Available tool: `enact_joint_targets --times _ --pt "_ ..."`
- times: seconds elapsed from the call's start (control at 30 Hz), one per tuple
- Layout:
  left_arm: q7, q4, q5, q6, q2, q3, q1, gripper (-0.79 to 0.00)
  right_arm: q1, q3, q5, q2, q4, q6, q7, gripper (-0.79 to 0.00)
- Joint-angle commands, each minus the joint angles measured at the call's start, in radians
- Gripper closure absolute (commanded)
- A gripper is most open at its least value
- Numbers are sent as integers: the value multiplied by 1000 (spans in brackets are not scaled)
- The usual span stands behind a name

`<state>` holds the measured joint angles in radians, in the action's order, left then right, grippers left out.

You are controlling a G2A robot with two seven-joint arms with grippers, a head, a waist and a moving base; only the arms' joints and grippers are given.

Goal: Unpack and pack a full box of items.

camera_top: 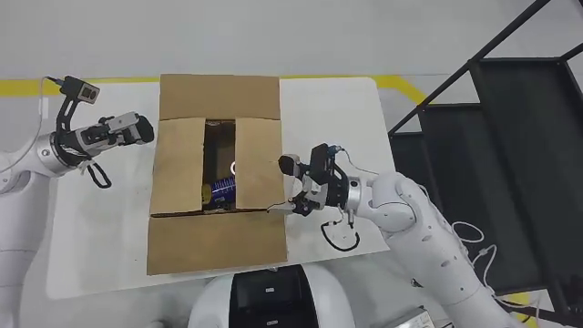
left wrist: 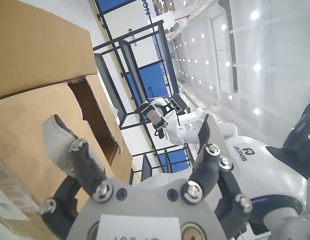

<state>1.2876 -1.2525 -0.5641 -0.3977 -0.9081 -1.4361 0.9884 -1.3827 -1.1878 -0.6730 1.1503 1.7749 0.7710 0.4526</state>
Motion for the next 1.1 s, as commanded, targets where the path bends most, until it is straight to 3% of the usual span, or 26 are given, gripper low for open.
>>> enact_joint_targets --times 0.0,0.2,0.5,0.7,0.87,1.07 --pt "-90 4 95 -34 0 2 -25 -785 -13 -12 32 -4 13 -51 36 -785" --pt "-180 135 125 -69 -21 63 -155 -785 -142 -84 364 -33 64 -43 154 -785" --pt "-17 512 50 -83 -77 216 -398 -785 -282 -162 819 -80 95 -65 450 -785" --pt "34 710 17 -89 -117 276 -511 -785 -272 -153 940 -89 55 -44 515 -785" --pt "51 797 -10 -84 -152 316 -559 -785 -250 -113 984 -90 2 -52 543 -785" --pt "-130 879 121 -210 -189 383 -598 -785 -223 -84 996 -91 -56 -52 559 -785"
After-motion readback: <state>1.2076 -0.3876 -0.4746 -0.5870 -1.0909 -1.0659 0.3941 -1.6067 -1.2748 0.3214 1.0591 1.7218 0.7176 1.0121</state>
